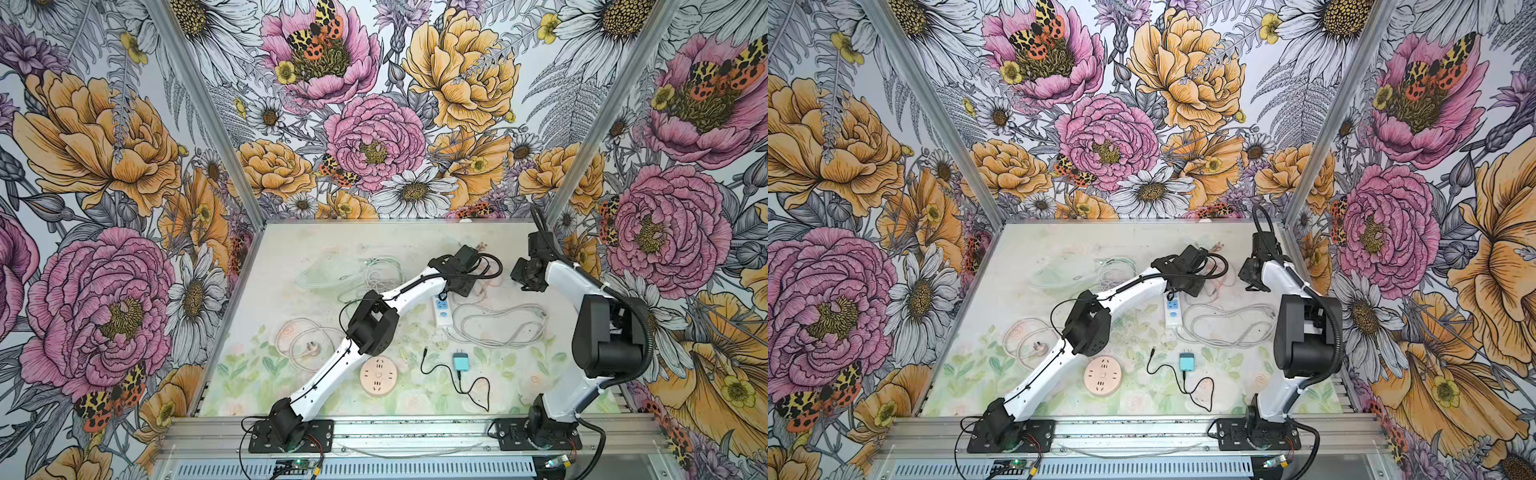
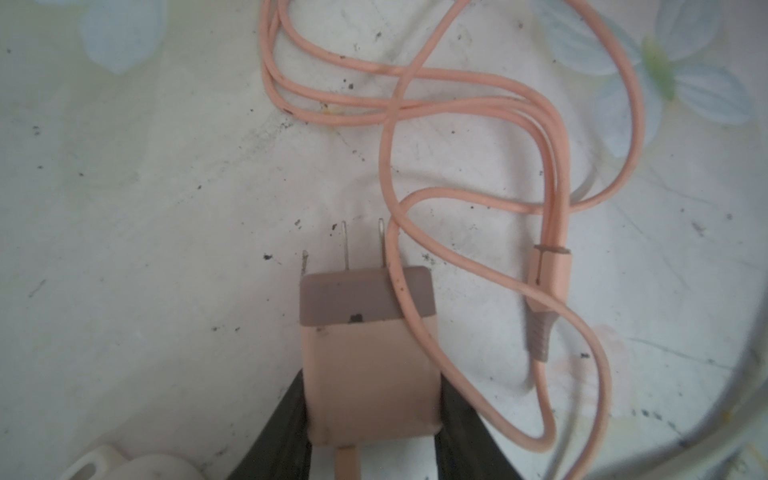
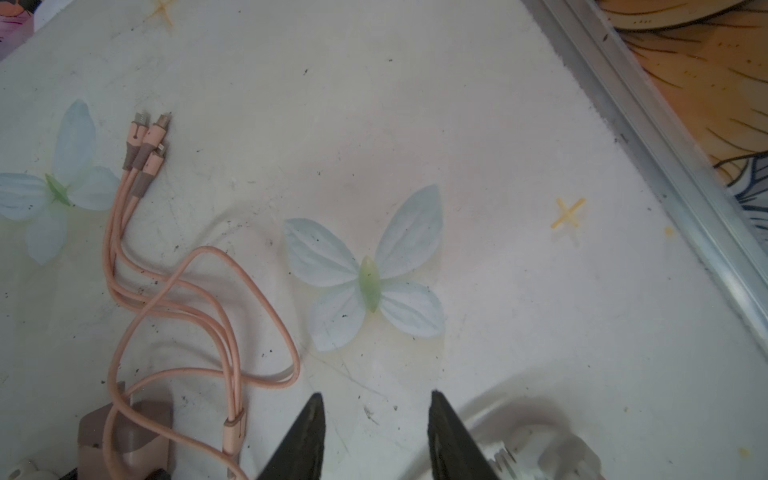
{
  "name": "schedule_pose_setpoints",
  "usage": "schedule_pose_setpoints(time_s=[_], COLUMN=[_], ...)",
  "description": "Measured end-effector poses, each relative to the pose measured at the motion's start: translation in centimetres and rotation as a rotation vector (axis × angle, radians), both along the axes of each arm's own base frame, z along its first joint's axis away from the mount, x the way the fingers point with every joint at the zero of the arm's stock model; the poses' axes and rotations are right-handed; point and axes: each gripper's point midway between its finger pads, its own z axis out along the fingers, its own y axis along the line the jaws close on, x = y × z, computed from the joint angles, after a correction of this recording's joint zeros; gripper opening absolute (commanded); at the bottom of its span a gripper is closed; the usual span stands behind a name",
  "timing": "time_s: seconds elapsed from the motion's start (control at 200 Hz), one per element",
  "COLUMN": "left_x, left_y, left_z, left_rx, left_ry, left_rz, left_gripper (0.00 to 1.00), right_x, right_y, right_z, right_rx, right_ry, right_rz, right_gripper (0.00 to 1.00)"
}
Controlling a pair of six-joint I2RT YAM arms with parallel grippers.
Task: Insert the plug
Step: 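Lift the pink charger with the left gripper while the right gripper approaches it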
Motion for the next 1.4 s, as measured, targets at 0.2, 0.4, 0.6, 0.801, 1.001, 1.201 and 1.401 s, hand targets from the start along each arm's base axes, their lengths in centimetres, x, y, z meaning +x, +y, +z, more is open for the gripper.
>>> schedule_pose_setpoints(time_s=[0.2,0.4,0.6,0.801,1.001,1.201,1.401], left_x=[-1.4,-2.4,-4.0,-6.0,-7.4,-7.9,-8.4], left_y=[1.7,2.2,1.9,2.5,3.3,2.8,2.3], left_z=[2.3,9.6,12.7,9.2,6.6,8.8,12.1], left_rx=[0.029,-0.069,-0.151,-0.097,-0.09,-0.188,-0.277], left_ry=[0.016,-0.015,0.007,0.071,0.125,0.116,0.088], left_rz=[-0.012,-0.023,-0.064,-0.102,-0.101,-0.099,-0.128], left_gripper=[0.35,0.35,0.33,0.32,0.33,0.33,0.33], right_x=[-0.3,-1.1,-2.7,-4.3,-4.9,-5.9,-6.3], right_y=[0.9,2.8,5.3,8.3,11.3,13.4,13.6], right_z=[2.6,5.1,5.3,5.5,7.4,6.2,5.2], right_rx=[0.033,0.097,0.231,0.363,0.43,0.465,0.479], right_ry=[-0.068,-0.142,-0.175,-0.191,-0.238,-0.199,-0.176], right_rz=[0.025,0.077,0.125,0.181,0.258,0.302,0.302], right_gripper=[0.43,0.44,0.44,0.46,0.46,0.46,0.47])
